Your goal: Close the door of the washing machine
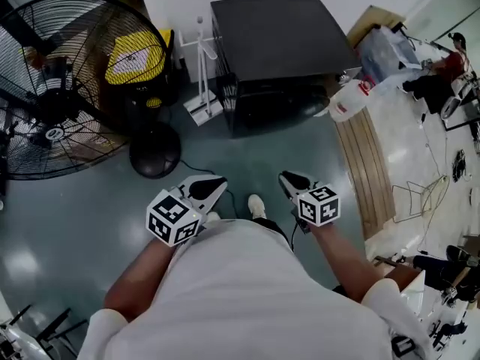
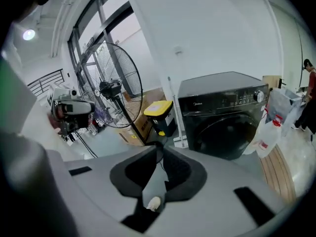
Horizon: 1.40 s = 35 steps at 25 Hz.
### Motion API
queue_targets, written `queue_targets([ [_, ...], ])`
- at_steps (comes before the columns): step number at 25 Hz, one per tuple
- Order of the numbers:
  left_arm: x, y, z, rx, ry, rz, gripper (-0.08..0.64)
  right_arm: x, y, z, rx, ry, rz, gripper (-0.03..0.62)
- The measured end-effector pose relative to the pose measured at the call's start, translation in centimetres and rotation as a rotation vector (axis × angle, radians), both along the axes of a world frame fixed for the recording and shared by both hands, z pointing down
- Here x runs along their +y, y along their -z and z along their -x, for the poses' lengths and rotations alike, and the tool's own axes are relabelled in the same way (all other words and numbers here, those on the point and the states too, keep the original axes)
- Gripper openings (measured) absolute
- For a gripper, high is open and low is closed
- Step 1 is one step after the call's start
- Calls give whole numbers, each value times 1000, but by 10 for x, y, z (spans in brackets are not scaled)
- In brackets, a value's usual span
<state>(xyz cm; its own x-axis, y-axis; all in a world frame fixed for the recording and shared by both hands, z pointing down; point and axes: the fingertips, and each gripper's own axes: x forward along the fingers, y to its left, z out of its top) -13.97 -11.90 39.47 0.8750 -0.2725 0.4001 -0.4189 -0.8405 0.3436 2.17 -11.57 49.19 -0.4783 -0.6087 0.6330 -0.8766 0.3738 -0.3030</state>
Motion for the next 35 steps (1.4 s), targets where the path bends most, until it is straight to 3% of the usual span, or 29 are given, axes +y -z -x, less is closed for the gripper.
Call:
queue_targets([
  [19,47,-12,40,19,-83,3,18,63,31,64,79,37,-109,32],
  [35,64,-28,44,19,-109,17,18,95,35,70,97,9,-117,9],
])
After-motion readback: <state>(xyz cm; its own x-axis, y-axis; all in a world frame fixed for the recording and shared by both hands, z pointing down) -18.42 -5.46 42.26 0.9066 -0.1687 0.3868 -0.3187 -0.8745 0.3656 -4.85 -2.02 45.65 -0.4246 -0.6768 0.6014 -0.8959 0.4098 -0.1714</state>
